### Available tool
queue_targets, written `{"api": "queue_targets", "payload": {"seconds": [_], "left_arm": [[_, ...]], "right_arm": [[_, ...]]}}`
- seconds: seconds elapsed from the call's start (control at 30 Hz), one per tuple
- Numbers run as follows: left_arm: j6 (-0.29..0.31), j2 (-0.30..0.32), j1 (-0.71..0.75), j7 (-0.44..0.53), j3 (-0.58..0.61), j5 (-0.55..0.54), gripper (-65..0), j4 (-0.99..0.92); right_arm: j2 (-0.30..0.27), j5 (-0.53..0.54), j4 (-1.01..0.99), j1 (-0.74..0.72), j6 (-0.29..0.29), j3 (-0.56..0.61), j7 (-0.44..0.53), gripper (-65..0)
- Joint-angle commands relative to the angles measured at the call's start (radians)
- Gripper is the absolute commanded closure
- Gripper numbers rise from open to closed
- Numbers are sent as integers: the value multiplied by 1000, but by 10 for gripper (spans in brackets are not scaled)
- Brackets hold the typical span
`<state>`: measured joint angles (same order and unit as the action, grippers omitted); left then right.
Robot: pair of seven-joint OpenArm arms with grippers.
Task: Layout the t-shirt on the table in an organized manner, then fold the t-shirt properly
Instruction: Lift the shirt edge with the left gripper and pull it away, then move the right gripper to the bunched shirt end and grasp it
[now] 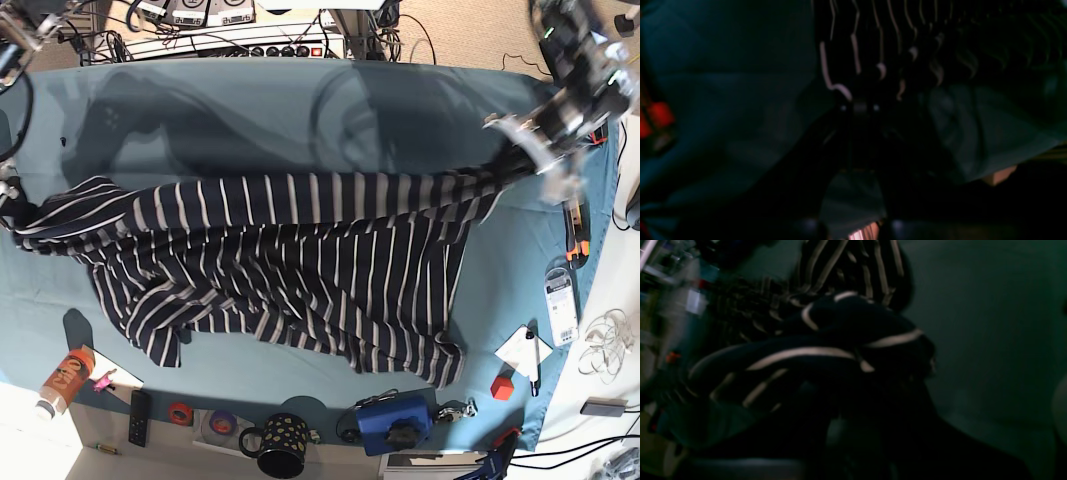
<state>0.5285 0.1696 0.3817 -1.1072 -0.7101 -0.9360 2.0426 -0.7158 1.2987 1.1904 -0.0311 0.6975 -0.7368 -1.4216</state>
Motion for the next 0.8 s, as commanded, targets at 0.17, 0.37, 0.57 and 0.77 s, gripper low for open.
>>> {"api": "queue_targets", "payload": {"seconds": [0.17, 0.37, 0.57, 0.77], "left_arm": [[76, 10, 94, 15, -132, -95, 0, 19], [76, 10, 128, 16, -151, -97, 0, 19], [76, 11, 128, 68, -151, -97, 0, 19], [76, 11, 128, 69, -151, -97, 0, 19]], "right_arm": [[-4, -2, 14, -13, 1, -7, 25, 0], [25, -10, 14, 34, 1, 139, 25, 0], [23, -8, 14, 48, 1, 383, 25, 0], [30, -15, 14, 30, 1, 470, 25, 0]]}}
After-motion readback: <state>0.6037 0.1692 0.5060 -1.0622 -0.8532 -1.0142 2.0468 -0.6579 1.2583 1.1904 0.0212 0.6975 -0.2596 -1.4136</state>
